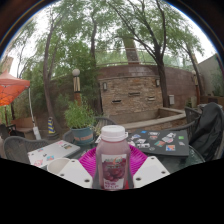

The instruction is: Pour water

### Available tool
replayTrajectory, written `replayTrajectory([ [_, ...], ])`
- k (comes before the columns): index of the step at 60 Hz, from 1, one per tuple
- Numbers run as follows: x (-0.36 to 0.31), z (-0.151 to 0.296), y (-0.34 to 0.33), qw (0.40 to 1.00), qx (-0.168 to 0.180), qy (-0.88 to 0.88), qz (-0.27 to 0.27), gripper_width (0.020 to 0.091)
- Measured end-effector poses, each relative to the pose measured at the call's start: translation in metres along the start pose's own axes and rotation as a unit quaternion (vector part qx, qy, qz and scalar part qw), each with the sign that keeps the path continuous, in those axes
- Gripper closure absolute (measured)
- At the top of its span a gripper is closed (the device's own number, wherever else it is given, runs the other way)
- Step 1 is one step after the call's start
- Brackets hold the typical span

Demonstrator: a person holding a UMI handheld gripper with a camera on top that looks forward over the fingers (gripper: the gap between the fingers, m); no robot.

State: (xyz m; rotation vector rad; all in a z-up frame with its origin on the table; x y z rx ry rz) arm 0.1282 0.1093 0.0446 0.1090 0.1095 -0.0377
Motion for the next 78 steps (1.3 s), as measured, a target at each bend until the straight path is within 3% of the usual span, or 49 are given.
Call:
replayTrajectory([
  [3, 0.012, -0.026, -0.001, 1.000, -0.015, 0.006, -0.004, 0.0698],
  [4, -0.011, -0.008, 0.005, 1.000, -0.019, 0.008, -0.007, 0.0698],
  [9, -0.004, -0.026, 0.000, 1.000, -0.027, -0.013, -0.006, 0.0694],
  [21, -0.013, -0.025, -0.005, 0.998, -0.004, -0.065, 0.000, 0.0663],
  [27, -0.011, -0.023, -0.006, 0.998, -0.013, -0.059, -0.008, 0.0516],
  [31, -0.004, -0.026, -0.015, 0.997, -0.038, -0.058, -0.027, 0.0251],
  [32, -0.005, -0.026, -0.018, 0.997, -0.038, -0.058, -0.030, 0.0245],
  [35, -0.005, -0.017, -0.029, 0.997, -0.030, -0.063, -0.039, 0.0285],
  [57, -0.055, 0.056, -0.233, 0.996, -0.021, -0.084, -0.018, 0.0270],
  [78, -0.082, 0.073, -0.384, 0.997, -0.025, -0.066, -0.019, 0.0268],
])
Point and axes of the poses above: the point between the fingertips, and its own axes, seen from behind it with the camera up: x to the right, z up, y forward, the way the camera looks, the point moved 8 cm from there along -y, backward, against the way the camera looks, and after that the axes turned 11 degrees about x, right-handed, at the moved point
